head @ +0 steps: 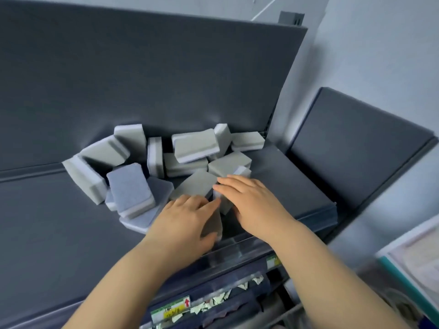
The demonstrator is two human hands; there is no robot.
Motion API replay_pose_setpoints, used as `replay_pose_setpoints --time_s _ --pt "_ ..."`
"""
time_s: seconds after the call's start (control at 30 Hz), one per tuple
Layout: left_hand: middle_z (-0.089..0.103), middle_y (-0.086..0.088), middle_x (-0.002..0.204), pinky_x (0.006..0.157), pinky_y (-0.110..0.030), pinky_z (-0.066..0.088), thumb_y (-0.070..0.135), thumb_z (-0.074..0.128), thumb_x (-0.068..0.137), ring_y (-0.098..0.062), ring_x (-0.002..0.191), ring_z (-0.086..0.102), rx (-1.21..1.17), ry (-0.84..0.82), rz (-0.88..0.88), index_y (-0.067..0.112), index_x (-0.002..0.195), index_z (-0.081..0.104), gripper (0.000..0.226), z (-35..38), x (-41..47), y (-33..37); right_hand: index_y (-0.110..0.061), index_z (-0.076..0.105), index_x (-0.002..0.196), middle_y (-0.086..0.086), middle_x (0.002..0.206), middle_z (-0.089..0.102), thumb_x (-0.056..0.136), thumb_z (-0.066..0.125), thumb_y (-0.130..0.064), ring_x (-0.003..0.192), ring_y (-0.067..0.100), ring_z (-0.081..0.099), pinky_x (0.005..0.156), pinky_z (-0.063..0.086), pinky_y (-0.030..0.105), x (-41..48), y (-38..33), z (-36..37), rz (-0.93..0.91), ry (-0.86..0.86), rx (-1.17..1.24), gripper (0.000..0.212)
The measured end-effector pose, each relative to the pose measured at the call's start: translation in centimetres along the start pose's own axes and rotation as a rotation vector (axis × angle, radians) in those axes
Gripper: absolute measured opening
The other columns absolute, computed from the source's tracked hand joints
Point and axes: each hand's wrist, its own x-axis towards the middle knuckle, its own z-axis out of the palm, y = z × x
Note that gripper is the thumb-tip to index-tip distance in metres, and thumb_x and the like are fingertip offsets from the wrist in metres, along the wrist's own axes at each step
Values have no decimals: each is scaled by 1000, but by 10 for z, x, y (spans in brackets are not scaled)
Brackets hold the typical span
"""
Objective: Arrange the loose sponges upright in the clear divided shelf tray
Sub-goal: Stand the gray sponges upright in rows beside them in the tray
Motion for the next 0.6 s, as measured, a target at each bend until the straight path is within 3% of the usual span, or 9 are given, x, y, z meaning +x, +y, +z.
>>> replay_pose_setpoints --time_s 0.1,0.2,0.33,0.47,0.6 --pt "36 8 143 107 -34 28 52 47 85 -19 130 32 -19 -10 -48 36 146 21 68 9 0 -2 -20 48 131 0 124 54 64 65 5 116 22 49 88 47 37 1 3 8 13 90 -54 74" --pt "39 10 141 107 -31 23 53 45 85 -15 132 26 -4 -4 -18 36 146 19 69 11 3 -6 -19 61 114 1 106 58 59 71 0 98 25 55 70 50 33 -3 3 9 60 197 -95 58" --pt "34 12 141 106 -30 21 57 47 84 -13 131 22 0 -3 -1 34 147 15 74 8 5 -9 -16 62 101 0 104 59 65 77 -16 94 22 54 60 48 26 -15 6 1 252 334 -20 39" --pt "39 8 127 107 -29 29 62 52 75 -16 122 33 -166 130 -1 27 145 28 81 3 8 -7 -19 53 105 -9 102 49 76 71 -28 88 12 51 66 41 23 -26 6 -6 499 467 313 35" --pt "34 12 113 91 -16 35 44 69 70 -10 105 45 -400 221 -26 29 130 43 67 3 11 -1 -28 46 98 -19 93 45 76 72 -27 84 5 52 67 45 18 -33 -4 -5 615 498 535 33"
